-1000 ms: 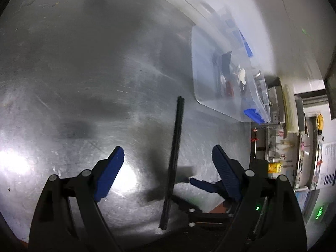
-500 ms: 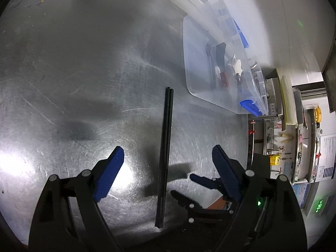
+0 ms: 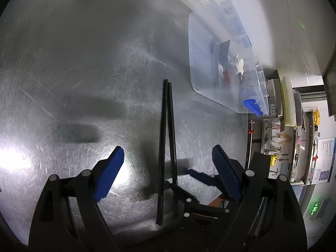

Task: Organize utensils

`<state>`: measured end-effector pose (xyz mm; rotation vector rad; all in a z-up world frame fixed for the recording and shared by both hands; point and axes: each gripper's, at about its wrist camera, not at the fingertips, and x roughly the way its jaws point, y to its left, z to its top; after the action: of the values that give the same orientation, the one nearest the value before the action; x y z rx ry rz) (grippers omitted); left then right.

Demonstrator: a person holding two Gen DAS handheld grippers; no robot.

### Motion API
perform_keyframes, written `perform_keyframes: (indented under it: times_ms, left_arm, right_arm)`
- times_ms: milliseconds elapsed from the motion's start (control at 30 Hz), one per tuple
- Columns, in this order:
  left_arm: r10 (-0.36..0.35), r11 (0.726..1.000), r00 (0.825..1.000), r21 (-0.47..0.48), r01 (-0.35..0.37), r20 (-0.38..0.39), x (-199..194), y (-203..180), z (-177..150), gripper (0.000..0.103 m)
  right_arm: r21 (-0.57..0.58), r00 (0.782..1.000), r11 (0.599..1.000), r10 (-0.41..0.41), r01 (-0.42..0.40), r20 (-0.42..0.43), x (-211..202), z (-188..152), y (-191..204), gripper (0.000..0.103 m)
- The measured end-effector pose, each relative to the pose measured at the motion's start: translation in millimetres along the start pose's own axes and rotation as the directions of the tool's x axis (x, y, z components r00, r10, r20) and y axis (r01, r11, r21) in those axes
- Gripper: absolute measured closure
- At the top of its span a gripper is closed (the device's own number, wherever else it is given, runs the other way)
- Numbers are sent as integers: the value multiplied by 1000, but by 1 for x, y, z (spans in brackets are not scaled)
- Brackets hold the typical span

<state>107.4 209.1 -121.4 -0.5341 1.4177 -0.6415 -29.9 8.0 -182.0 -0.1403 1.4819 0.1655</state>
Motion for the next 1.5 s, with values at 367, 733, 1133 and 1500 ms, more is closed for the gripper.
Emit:
perform_keyframes:
  times_ms: [367,733,1133,1500]
  left_arm:
    - [-175,984,980,-30,173,-97,20,-15,-5,21]
    - [-244,966,931,-151,210,-272,94,-27,-29,52]
    - [-194,979,962,-104,176,-191,90,-38,-37,98]
    - [-283,958,958,56,281,39,9,-92,-31,98]
  right_arm:
    - [203,937,919,348,-337,-22,-5,-7,-64,97]
    - [285,789,749,613,-599,49,-27,-26,-111,97]
    - [245,799,768,599,-592,50,-38,-37,-125,96]
    - [13,765,773,626,-635,150,-115,-37,-128,96]
